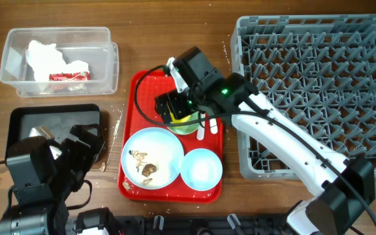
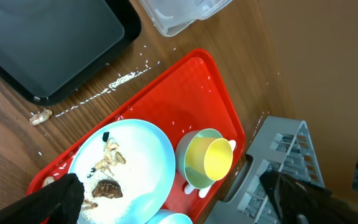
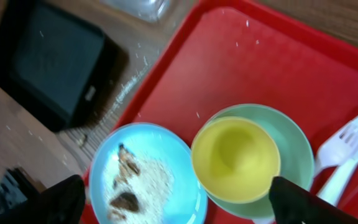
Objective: Sort waste into correct bins and load items into the dishwasher rack
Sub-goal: 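Reach the right gripper to the yellow cup and grasp its rim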
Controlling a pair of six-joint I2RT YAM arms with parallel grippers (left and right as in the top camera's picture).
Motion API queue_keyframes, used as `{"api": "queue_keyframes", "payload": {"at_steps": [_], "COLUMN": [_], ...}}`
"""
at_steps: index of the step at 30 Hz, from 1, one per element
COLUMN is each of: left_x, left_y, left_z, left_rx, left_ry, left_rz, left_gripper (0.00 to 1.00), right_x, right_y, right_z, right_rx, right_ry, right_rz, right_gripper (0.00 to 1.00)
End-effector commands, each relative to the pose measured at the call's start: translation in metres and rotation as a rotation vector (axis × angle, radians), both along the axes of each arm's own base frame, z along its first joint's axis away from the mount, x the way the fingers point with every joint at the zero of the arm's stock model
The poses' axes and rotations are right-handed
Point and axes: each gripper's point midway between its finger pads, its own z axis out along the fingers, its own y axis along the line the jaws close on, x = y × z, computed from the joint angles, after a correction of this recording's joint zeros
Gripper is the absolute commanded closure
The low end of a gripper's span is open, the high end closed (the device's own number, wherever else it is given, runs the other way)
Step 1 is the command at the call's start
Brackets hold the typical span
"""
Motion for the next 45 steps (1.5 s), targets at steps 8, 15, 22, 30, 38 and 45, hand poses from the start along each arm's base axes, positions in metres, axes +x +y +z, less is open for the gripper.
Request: {"api": "queue_keyframes", "payload": {"at_steps": [8, 15, 22, 30, 38, 45], "left_x": [0.0, 0.0, 0.0, 0.0, 0.0, 0.0], "left_y": [-0.001, -0.001, -0.001, -0.001, -0.001, -0.001], "left_z": [0.001, 0.001, 0.001, 0.001, 0.001, 0.001], "left_rx": [-0.001, -0.001, -0.001, -0.001, -0.001, -0.001], "left_ry": [-0.006, -0.006, -0.006, -0.006, -0.006, -0.006], "left_rz": [-0.011, -0.011, -0.011, -0.011, -0.011, -0.011], "left_gripper": [0.0, 0.0, 0.0, 0.0, 0.0, 0.0], "right_x": [-0.001, 0.007, 0.003, 0.001, 0.003, 0.0], "right_y": [0.016, 0.015, 0.024, 0.025, 0.025, 0.021], "right_z": [-0.058, -0.097, -0.121, -0.121, -0.114, -0.085], "right_rx": [-0.097, -0.208, -0.241, -0.244, -0.235, -0.21], "right_ry": [0.067, 0.044, 0.051, 0.049, 0.044, 0.027], "right_rz": [-0.125, -0.249, -0.226, -0.223, -0.226, -0.228], "right_gripper": [0.46, 0.49, 0.55, 0.7, 0.96, 0.96]}}
